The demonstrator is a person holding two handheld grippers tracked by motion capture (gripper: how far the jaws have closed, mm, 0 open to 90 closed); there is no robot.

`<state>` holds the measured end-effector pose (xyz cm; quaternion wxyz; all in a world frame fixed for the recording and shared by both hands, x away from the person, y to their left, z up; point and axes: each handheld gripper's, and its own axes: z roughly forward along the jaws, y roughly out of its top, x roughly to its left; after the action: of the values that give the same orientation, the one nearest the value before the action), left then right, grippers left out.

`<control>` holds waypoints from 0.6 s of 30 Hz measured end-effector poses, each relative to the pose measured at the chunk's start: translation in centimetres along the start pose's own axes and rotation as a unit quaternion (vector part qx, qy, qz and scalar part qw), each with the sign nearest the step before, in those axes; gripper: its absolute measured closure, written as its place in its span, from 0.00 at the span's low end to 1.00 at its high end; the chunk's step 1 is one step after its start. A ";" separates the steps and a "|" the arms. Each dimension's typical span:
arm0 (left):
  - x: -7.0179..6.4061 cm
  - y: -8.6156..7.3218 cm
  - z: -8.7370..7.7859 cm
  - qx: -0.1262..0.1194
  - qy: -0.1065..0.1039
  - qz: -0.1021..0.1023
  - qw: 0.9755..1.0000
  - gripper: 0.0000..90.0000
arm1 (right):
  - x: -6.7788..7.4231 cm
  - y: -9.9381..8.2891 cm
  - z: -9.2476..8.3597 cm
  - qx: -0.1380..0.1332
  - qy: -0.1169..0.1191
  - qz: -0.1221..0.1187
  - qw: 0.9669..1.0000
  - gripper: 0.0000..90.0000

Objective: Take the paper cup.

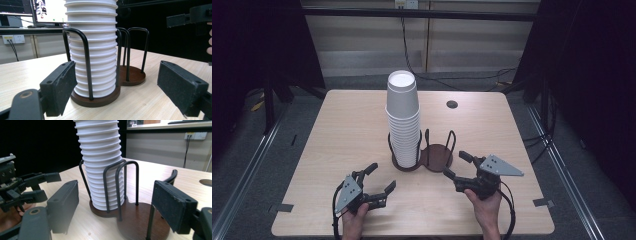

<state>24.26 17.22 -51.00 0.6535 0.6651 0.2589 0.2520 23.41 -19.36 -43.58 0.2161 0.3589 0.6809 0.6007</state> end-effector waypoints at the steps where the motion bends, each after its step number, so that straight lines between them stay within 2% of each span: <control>1: 0.0 0.0 0.0 0.000 0.000 0.000 1.000 0.17 | 0.0 0.3 0.1 0.005 0.006 0.004 1.000 0.24; 7: 0.0 0.0 0.0 0.000 0.000 0.000 1.000 0.17 | -0.1 1.9 0.8 0.004 0.035 0.009 0.999 0.23; 9: 0.0 0.0 0.0 0.000 0.000 0.000 1.000 0.17 | -0.1 2.5 1.2 0.004 0.047 0.005 0.999 0.21; 18: 0.0 0.0 0.0 0.000 0.000 0.000 1.000 0.17 | 0.3 5.3 3.2 0.009 0.072 -0.019 0.997 0.17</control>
<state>24.25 17.22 -51.00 0.6537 0.6650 0.2590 0.2517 26.76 -16.85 -38.93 0.1743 0.3035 0.7070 0.6145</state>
